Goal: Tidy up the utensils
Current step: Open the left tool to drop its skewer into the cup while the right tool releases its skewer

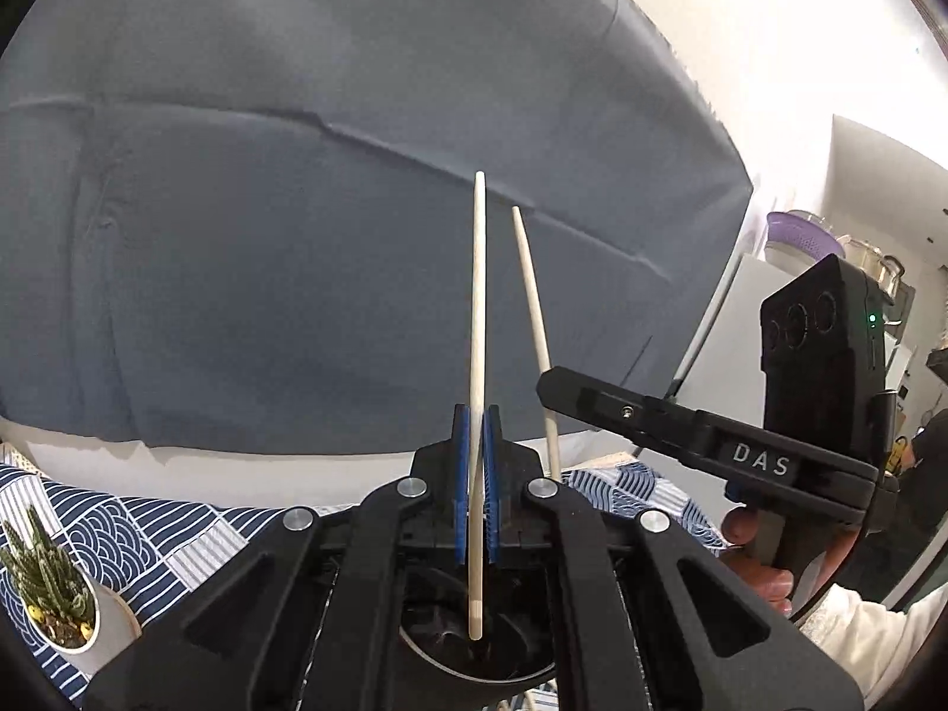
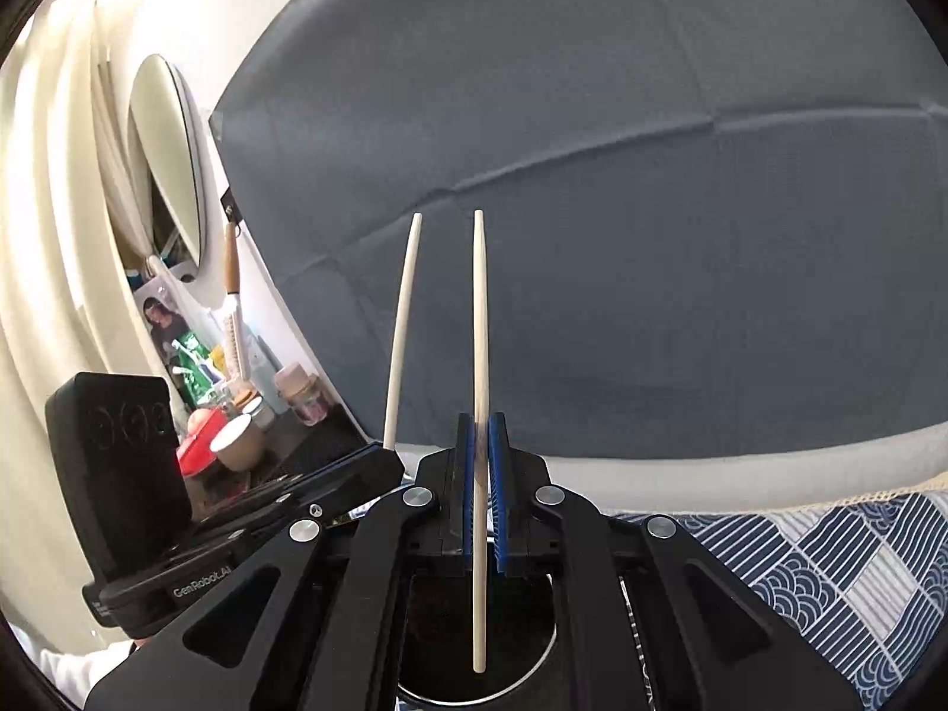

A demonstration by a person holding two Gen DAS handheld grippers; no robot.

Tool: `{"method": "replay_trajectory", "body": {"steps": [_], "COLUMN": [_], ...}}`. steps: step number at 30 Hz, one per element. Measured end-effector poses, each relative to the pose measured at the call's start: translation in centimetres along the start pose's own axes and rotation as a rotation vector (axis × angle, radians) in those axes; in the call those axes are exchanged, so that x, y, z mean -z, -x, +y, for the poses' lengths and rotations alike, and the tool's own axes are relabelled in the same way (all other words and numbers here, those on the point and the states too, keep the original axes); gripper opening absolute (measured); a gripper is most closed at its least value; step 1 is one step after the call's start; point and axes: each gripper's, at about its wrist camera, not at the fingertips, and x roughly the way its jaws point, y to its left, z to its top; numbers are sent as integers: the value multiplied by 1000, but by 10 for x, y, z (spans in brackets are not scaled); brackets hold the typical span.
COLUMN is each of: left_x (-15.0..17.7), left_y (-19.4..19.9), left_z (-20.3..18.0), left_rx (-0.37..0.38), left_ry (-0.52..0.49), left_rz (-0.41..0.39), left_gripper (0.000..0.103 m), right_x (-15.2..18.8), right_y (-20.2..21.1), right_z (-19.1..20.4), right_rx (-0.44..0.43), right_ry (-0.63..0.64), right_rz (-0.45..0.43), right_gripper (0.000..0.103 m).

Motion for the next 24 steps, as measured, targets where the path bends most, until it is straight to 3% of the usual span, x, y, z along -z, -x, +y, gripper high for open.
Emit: {"method": "replay_trajectory", "body": {"steps": [13,18,19,21,23,24], "left_x": [19,23,22,24,24,24], "left_y": [-14,-9,-8,-6,0,3], "left_z": [-6,-10,-11,-10,-7,-8], "left_rx": [-17,-10,-13,-31,-43,-58], "left_ry": [-67,-94,-100,-100,-95,-97], "left_rz": [58,52,54,61,69,73], "left_gripper": [5,29,30,39,45,54], "right_x": [22,22,22,20,19,19], "right_y": [-4,6,8,14,21,24], "right_z": [-7,-11,-12,-12,-12,-13], "right_rx": [48,75,80,103,125,126], "right_ry": [-21,-5,-6,3,9,8], "right_rz": [70,91,90,84,71,71], "right_gripper": [8,11,15,46,48,51]}}
